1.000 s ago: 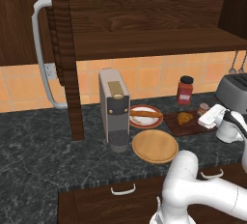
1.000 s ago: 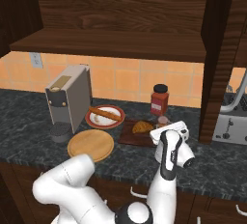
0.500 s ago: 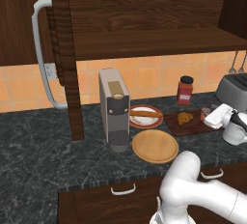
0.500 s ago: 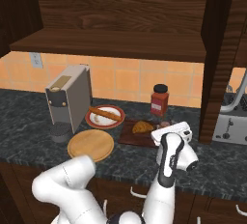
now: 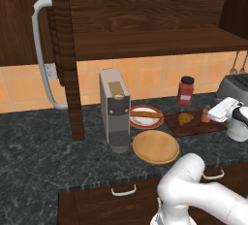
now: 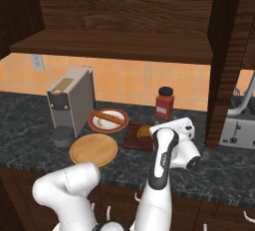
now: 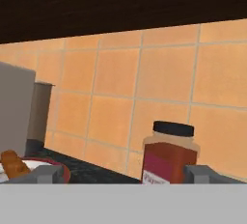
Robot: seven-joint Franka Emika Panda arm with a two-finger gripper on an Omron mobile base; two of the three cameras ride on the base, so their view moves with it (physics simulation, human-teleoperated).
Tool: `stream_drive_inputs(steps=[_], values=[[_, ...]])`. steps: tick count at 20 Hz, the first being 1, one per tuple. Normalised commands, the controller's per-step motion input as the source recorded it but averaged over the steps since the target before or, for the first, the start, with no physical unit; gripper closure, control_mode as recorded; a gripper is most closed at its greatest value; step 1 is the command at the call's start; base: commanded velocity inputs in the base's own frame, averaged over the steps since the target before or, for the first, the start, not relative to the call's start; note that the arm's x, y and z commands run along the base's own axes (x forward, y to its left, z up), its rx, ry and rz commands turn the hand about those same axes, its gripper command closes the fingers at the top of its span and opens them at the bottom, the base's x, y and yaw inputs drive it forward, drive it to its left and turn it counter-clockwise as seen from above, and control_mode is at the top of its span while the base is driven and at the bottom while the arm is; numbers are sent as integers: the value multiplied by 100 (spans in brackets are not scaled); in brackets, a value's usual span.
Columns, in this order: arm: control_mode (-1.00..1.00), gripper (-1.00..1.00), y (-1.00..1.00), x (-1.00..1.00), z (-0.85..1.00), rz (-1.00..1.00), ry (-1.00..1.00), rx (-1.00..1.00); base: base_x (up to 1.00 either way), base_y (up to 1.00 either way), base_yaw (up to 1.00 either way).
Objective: From the different types of pastries on the counter, select a croissant and place it on the cutting board. Then retrieve a jar of jam from the cabinet and place it alongside the croissant on the cutting board.
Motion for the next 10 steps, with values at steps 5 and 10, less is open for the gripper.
stream_drive_inputs(steps=[5,10], values=[[-100,-100,49,-52,82,-8,44,0,0,0,0],[-100,-100,82,-91,10,-1,30,0,0,0,0]])
